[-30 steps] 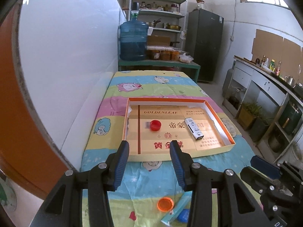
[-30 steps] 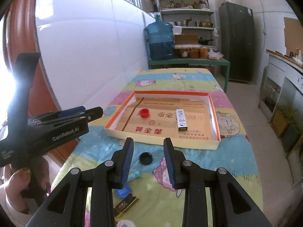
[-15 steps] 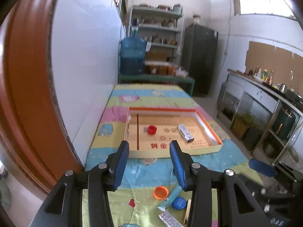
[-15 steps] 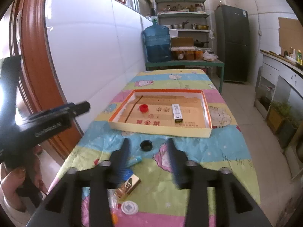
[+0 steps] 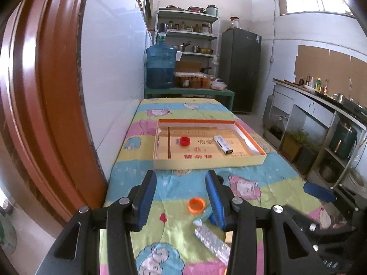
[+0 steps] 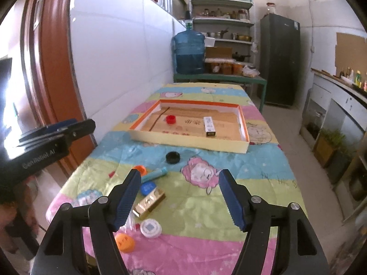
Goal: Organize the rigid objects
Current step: 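Move both tools back toward the remaining items on the quilt, then grasp the orange cap with the right gripper while the left gripper grasps the clear bottle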
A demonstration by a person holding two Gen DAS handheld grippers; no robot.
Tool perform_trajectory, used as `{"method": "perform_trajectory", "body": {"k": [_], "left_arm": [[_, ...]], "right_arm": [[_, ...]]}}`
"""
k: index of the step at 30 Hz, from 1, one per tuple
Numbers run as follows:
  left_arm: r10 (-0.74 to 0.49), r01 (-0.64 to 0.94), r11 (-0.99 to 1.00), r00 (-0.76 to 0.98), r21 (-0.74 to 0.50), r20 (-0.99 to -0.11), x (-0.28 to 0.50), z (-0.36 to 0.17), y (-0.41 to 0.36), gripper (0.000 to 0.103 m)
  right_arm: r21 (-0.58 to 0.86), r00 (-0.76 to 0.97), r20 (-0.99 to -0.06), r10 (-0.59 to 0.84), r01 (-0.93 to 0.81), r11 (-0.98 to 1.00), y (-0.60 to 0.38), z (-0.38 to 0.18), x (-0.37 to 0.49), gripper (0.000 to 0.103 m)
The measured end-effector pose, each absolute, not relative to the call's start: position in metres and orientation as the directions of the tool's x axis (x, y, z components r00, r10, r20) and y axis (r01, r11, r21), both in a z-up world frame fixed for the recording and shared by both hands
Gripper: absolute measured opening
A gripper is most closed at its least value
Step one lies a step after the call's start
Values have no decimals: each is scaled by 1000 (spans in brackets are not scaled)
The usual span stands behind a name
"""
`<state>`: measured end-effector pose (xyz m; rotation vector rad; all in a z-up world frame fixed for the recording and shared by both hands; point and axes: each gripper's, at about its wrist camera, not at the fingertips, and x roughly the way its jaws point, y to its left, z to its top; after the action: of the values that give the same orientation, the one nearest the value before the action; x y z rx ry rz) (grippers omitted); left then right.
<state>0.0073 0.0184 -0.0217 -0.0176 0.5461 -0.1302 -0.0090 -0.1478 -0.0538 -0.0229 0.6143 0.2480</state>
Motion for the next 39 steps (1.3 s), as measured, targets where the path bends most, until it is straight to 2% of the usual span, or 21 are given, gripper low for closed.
{"method": "perform_trajectory", "body": {"k": [8, 18, 25, 26, 27, 31, 33, 35, 39], "left_arm": [[-143, 127, 990, 826, -68, -545, -13, -43, 23, 45], [-159, 128, 987, 803, -94, -574, -22, -60, 28, 45], [-167, 123, 986, 781, -115, -602, -23, -72, 33, 45], [-167, 121, 986, 779, -116, -604, -22, -73, 34, 45], [-166, 119, 986, 779, -117, -605, -22, -74, 36, 45], [-161, 109, 987, 775, -122, -612, -21, -76, 39, 45], [-166, 111, 986, 770, -126, -616, -20, -77, 39, 45], [-175, 119, 984, 765, -131, -620, -19, -79, 37, 45], [-227, 161, 974, 740, -161, -633, -14, -82, 24, 45]], "right_arm": [[126, 687, -663, 297, -289, 949, -145, -90, -26, 77], [199, 584, -707, 399, -377, 905, -123, -117, -37, 76], [168, 530, -743, 409, -444, 880, -96, -133, -32, 66], [162, 528, -746, 406, -448, 879, -93, -134, -32, 57], [146, 526, -753, 396, -453, 880, -89, -137, -30, 52], [94, 542, -756, 368, -467, 879, -80, -139, -27, 38], [78, 546, -755, 364, -477, 876, -77, -140, -28, 36], [65, 552, -753, 357, -478, 876, -75, -140, -28, 30], [80, 549, -753, 363, -472, 878, -82, -139, -29, 30]]}}
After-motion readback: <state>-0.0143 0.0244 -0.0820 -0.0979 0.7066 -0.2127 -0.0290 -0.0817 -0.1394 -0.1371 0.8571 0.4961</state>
